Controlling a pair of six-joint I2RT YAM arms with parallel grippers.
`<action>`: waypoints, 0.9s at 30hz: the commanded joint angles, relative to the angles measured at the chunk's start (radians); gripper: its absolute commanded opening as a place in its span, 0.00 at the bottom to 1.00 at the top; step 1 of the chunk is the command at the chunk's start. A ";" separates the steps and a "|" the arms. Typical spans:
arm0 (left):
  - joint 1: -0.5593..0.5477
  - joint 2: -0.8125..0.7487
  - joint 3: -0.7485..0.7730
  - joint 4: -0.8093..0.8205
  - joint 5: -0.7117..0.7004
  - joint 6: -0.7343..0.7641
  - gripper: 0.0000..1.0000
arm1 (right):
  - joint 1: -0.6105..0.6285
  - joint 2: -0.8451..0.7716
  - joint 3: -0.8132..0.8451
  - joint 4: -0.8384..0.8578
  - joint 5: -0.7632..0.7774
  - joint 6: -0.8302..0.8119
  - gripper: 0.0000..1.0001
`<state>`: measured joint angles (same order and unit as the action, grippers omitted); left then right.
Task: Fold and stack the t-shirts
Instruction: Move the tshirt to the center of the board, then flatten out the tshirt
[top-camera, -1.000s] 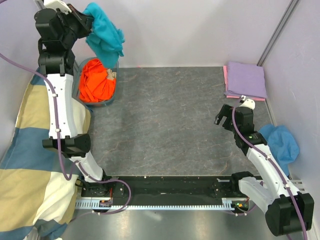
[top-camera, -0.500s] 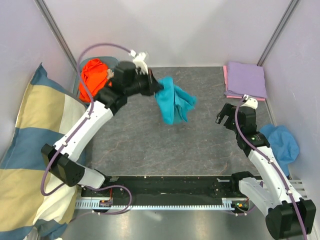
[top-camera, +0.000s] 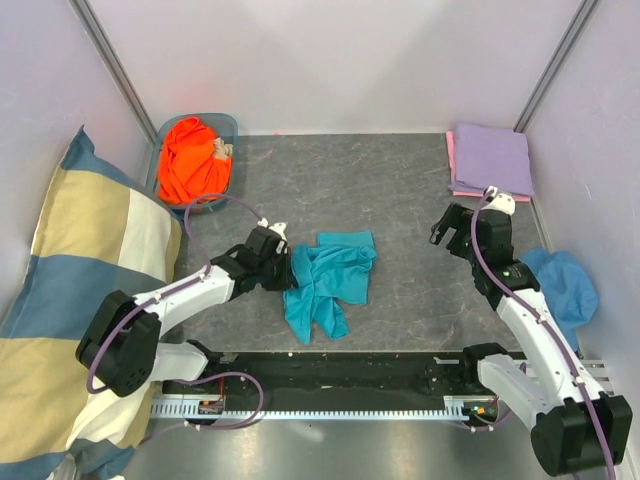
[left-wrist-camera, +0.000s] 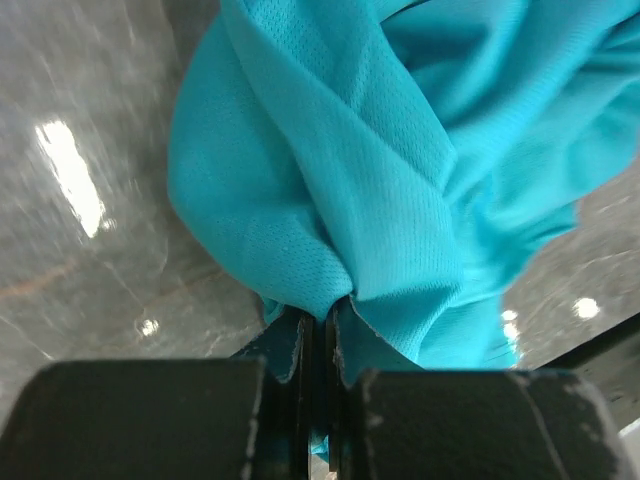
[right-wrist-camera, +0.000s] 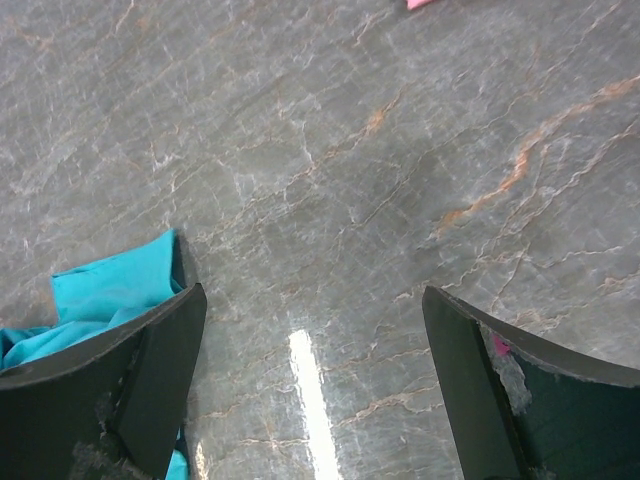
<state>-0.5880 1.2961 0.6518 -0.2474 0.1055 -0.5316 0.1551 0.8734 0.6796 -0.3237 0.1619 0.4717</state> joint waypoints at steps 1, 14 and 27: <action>-0.022 -0.024 -0.037 0.122 -0.033 -0.064 0.02 | 0.027 0.042 0.032 0.002 -0.035 0.031 0.98; -0.021 -0.024 -0.014 0.080 -0.095 -0.022 0.03 | 0.491 0.219 -0.038 0.101 0.119 0.246 0.96; -0.021 -0.040 -0.041 0.079 -0.102 -0.015 0.03 | 0.738 0.539 -0.011 0.262 0.208 0.337 0.78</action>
<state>-0.6075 1.2774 0.6151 -0.1989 0.0277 -0.5510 0.8532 1.3415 0.6159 -0.1284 0.3016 0.7723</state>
